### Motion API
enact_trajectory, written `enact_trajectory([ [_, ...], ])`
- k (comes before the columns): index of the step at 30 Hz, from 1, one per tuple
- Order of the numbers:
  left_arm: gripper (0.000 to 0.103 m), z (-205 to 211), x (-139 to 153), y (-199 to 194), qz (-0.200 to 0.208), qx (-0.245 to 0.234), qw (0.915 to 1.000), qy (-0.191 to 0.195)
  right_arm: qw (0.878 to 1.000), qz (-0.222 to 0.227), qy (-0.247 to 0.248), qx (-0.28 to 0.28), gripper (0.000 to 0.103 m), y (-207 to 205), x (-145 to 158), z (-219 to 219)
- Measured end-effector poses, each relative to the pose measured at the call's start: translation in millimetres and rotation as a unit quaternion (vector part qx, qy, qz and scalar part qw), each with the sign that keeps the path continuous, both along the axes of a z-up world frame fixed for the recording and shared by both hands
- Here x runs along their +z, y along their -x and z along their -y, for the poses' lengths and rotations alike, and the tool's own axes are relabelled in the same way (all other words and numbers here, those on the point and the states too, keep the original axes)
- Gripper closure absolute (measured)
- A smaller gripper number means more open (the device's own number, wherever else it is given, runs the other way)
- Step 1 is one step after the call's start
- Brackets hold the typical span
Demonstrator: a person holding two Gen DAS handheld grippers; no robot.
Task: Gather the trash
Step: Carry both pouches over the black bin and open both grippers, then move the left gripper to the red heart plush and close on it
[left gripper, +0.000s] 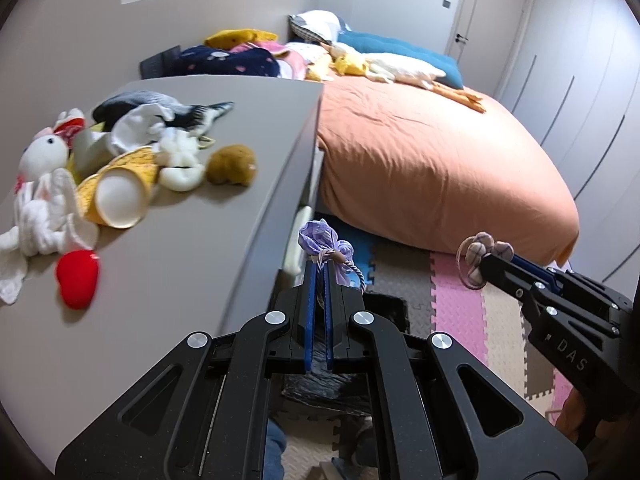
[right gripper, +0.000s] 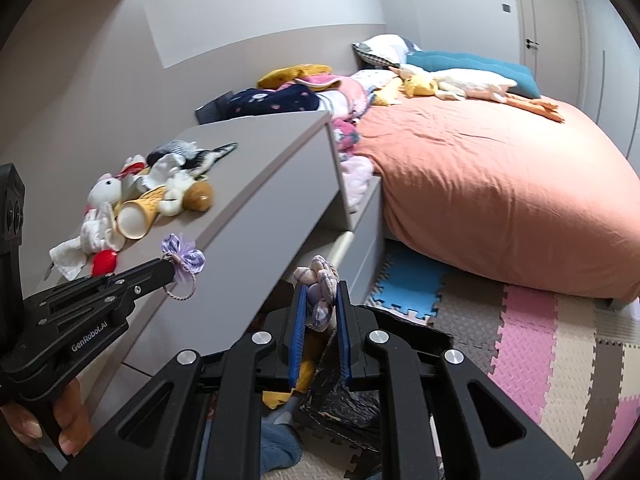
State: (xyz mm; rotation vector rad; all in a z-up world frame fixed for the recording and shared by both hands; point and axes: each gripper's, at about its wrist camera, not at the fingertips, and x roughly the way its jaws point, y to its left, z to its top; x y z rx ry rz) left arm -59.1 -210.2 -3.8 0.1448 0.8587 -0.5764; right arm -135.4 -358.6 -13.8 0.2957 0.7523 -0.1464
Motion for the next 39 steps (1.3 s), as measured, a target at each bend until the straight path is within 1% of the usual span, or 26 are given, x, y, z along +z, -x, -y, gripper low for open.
enact_trajectory([
  [7,0.100,23,-13,0,-0.013,-0.024,0.9996,-0.010,1.000,-0.007,-0.002,-0.025,0.087,6,-4,21],
  [12,0.100,43,-32,2,-0.030,-0.042,0.9983,-0.028,0.999,-0.014,-0.005,-0.042,0.087,11,-9,36],
  [13,0.098,46,-36,1,-0.038,-0.046,0.9978,-0.031,0.999,-0.014,-0.013,-0.041,0.084,11,-10,40],
  [14,0.097,50,-41,0,-0.050,-0.053,0.9969,-0.029,0.999,-0.014,-0.020,-0.044,0.067,12,-11,44],
  [15,0.089,51,-44,-1,-0.060,-0.052,0.9964,-0.030,0.998,-0.015,-0.020,-0.053,0.056,13,-10,46],
  [16,0.079,52,-47,-2,-0.064,-0.048,0.9963,-0.034,0.998,-0.009,-0.020,-0.062,0.042,16,-9,50],
  [17,0.032,53,-50,-4,-0.070,-0.043,0.9956,-0.045,0.997,-0.004,-0.020,-0.069,0.041,18,-8,54],
  [18,0.007,53,-51,-6,-0.071,-0.041,0.9957,-0.045,0.997,-0.002,-0.019,-0.074,0.041,19,-7,56],
  [19,0.007,51,-50,-5,-0.061,-0.039,0.9966,-0.039,0.997,0.000,-0.019,-0.081,0.040,20,-6,59],
  [21,0.006,50,-46,-3,-0.039,-0.029,0.9976,-0.049,0.996,0.002,-0.017,-0.088,0.039,21,-3,63],
  [24,0.006,51,-41,-1,-0.023,-0.032,0.9973,-0.062,0.995,0.010,-0.030,-0.090,0.039,19,-1,67],
  [26,0.006,51,-39,-1,-0.013,-0.032,0.9970,-0.069,0.995,0.011,-0.030,-0.092,0.039,17,0,67],
  [28,0.006,48,-36,-3,-0.011,-0.029,0.9970,-0.072,0.995,0.012,-0.031,-0.091,0.039,14,2,66],
  [31,0.006,39,-30,-6,-0.013,-0.021,0.9977,-0.063,0.996,0.016,-0.030,-0.088,0.039,12,4,64],
  [33,0.006,32,-25,-8,-0.009,-0.008,0.9982,-0.059,0.996,0.017,-0.029,-0.085,0.039,10,6,62],
  [36,0.006,19,-21,-13,-0.022,0.003,0.9986,-0.049,0.997,0.020,-0.031,-0.072,0.039,4,8,55],
  [39,0.006,3,-16,-15,-0.015,0.029,0.9984,-0.046,0.997,0.023,-0.037,-0.062,0.039,-2,8,48],
])
